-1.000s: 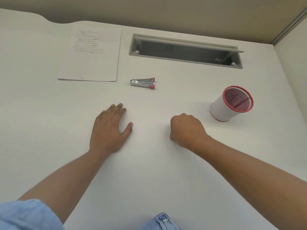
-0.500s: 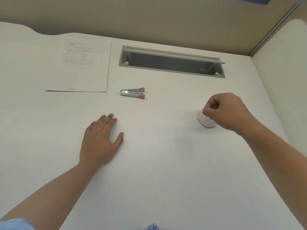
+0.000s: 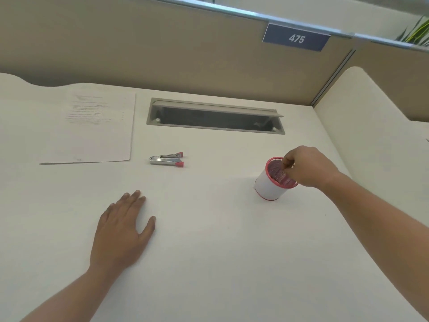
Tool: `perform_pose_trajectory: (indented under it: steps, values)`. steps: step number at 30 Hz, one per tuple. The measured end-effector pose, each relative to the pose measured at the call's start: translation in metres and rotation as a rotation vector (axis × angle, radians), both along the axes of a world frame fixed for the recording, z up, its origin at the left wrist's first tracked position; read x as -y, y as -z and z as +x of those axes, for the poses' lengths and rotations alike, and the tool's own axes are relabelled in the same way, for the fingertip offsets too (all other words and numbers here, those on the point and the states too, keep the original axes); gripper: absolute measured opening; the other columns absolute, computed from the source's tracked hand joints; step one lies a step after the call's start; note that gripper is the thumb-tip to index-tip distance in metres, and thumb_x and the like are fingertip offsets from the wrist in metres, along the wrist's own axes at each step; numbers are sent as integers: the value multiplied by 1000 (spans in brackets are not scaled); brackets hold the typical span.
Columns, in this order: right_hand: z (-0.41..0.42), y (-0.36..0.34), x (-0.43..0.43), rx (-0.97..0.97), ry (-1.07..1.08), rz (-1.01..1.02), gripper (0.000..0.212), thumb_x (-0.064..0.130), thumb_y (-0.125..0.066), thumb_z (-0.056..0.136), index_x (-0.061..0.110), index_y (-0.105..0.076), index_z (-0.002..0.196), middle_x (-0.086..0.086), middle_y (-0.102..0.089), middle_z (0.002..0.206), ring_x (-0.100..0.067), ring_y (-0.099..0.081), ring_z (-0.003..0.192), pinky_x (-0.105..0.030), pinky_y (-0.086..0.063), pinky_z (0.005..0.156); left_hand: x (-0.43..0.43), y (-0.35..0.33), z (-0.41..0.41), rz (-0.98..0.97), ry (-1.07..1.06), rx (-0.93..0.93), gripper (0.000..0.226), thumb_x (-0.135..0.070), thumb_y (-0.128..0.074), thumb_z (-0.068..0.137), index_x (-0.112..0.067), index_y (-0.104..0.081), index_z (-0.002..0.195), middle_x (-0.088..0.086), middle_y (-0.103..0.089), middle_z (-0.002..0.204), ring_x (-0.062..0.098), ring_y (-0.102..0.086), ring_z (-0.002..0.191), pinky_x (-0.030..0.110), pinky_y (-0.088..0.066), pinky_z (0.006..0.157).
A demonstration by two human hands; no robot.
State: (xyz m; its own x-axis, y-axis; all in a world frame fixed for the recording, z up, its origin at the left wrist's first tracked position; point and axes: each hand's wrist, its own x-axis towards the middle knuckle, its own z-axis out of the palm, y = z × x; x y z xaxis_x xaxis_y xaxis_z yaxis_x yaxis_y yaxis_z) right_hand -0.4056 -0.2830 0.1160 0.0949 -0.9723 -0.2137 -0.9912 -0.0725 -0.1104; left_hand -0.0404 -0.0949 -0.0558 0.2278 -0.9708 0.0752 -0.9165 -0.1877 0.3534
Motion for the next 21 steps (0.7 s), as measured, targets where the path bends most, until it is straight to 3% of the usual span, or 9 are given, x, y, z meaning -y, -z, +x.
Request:
perform_pose_trajectory:
  steps: [3,6,9,14,21]
  values:
    - [8,-4,-7,56,-13,-51,31,9,-53,83,26,-74,98,-1,-71,104,-26,-64,92,-37,-58,73,1,-1,0,-2,-3,2,69,-61,-33,88,-21,-51,142,-6,-43,157,16,-33,148,39,-21,121]
    - [31,-4,-36,229,-35,-96,17,15,-60,83,23,-74,87,5,-71,86,-17,-64,82,-30,-54,69,2,-1,0,-1,2,12,68,-59,-35,89,-20,-51,142,-5,-43,157,18,-34,148,40,-21,121]
    - [57,18,-73,298,-143,53,11,13,-63,83,18,-74,83,7,-72,80,-11,-66,77,-28,-54,71,-1,0,0,2,4,15,67,-59,-36,90,-21,-50,143,-5,-42,157,17,-33,149,40,-20,122]
    - [74,76,-101,134,-218,206,15,13,-59,82,19,-73,83,1,-72,89,-20,-65,82,-34,-56,74,0,-1,-1,-4,2,14,66,-57,-37,90,-19,-50,142,-4,-43,157,18,-33,148,41,-21,122]
    - [80,98,-104,-10,-259,166,13,19,-59,82,16,-71,80,-6,-71,80,-29,-65,78,-38,-57,69,-1,0,0,-6,7,10,64,-56,-38,91,-19,-49,143,-3,-43,157,19,-32,149,41,-20,122]
